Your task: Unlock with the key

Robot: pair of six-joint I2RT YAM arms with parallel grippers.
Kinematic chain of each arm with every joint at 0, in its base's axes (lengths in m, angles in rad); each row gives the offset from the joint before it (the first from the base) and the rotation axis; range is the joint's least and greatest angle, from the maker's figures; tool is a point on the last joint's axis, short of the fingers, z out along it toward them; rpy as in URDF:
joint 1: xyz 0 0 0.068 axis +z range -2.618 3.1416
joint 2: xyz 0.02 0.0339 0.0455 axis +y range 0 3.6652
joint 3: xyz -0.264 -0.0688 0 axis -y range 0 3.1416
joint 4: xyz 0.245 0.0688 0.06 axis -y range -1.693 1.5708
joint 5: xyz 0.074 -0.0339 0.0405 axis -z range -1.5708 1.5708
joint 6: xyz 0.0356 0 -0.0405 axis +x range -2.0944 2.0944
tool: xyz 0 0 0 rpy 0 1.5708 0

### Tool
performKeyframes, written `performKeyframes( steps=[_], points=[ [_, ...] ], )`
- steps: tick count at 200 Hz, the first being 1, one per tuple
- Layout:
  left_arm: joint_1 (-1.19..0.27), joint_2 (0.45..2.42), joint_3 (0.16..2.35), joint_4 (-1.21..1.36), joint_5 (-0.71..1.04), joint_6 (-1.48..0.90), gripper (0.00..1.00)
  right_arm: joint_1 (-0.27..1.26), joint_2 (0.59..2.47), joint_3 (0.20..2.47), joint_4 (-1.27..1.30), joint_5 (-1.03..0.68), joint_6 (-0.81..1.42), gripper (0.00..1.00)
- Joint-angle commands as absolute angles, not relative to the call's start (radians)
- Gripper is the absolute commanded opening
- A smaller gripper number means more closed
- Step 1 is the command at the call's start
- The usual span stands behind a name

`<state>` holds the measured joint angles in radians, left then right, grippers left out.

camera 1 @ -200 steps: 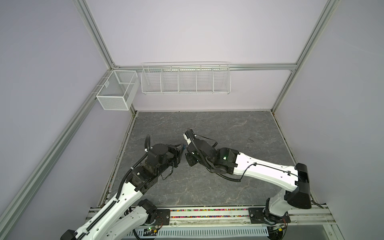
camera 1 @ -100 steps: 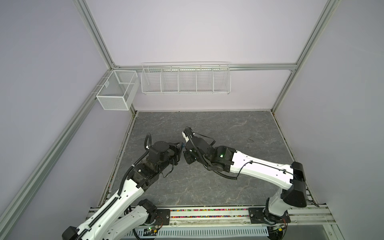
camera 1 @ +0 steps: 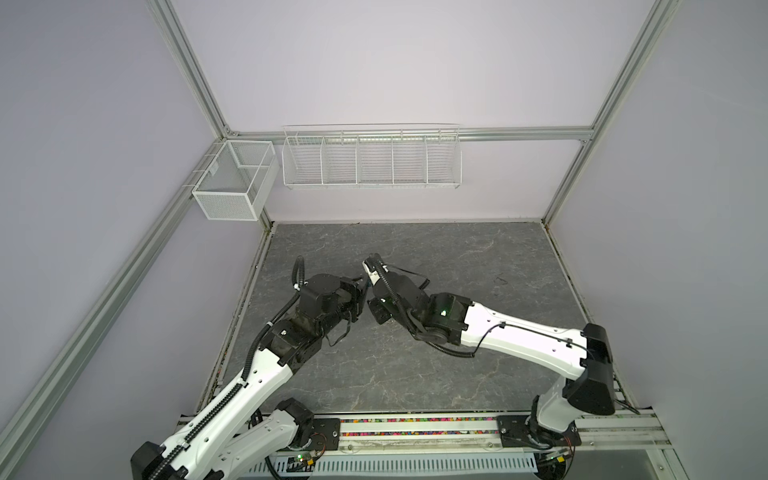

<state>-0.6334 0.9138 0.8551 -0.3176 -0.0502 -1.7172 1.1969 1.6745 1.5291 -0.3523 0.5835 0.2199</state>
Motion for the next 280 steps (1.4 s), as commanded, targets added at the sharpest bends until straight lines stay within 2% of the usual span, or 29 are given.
performKeyframes(
  steps=[1, 19, 28, 43, 65, 84, 99, 116, 138, 152, 175, 204, 247, 272, 280],
  points=[
    [-0.652, 0.899, 0.895, -0.209, 0.079, -1.744, 0.00, 1.183, 1.691, 1.514, -0.230, 0.554, 0.140, 0.07],
    [-0.652, 0.918, 0.893, -0.216, 0.103, -1.738, 0.00, 1.140, 1.683, 1.519, -0.144, 0.150, 0.345, 0.07],
    [-0.652, 0.917, 0.875, -0.190, 0.115, -1.748, 0.00, 1.141, 1.682, 1.526, -0.105, 0.080, 0.399, 0.07],
    [-0.652, 0.909, 0.865, -0.174, 0.123, -1.743, 0.00, 1.155, 1.674, 1.531, -0.110, 0.138, 0.377, 0.07],
    [-0.650, 0.895, 0.881, -0.203, 0.121, -1.714, 0.00, 1.193, 1.703, 1.525, -0.174, 0.471, 0.140, 0.07],
    [-0.639, 0.885, 0.884, -0.202, 0.138, -1.708, 0.00, 1.188, 1.718, 1.512, -0.167, 0.556, 0.054, 0.06],
    [-0.625, 0.876, 0.893, -0.225, 0.143, -1.691, 0.00, 1.179, 1.692, 1.501, -0.163, 0.480, 0.085, 0.06],
    [-0.619, 0.877, 0.896, -0.205, 0.158, -1.676, 0.00, 1.150, 1.657, 1.485, -0.133, 0.246, 0.176, 0.07],
    [-0.618, 0.898, 0.899, -0.171, 0.212, -1.643, 0.00, 1.102, 1.659, 1.525, -0.161, 0.071, 0.339, 0.07],
    [-0.617, 0.897, 0.883, -0.164, 0.233, -1.629, 0.00, 1.073, 1.646, 1.501, -0.095, -0.043, 0.463, 0.07],
    [-0.615, 0.887, 0.833, -0.100, 0.260, -1.630, 0.00, 1.064, 1.608, 1.456, -0.010, -0.072, 0.574, 0.07],
    [-0.586, 0.855, 0.787, -0.149, 0.270, -1.545, 0.00, 1.025, 1.545, 1.390, 0.052, -0.096, 0.735, 0.07],
    [-0.537, 0.835, 0.715, -0.078, 0.296, -1.496, 0.00, 1.024, 1.483, 1.320, 0.075, -0.089, 0.831, 0.07],
    [-0.531, 0.835, 0.753, -0.119, 0.265, -1.438, 0.00, 1.046, 1.456, 1.337, -0.056, 0.015, 0.728, 0.07],
    [-0.531, 0.834, 0.768, -0.128, 0.244, -1.418, 0.00, 1.059, 1.453, 1.358, -0.111, 0.061, 0.668, 0.10]
  ],
)
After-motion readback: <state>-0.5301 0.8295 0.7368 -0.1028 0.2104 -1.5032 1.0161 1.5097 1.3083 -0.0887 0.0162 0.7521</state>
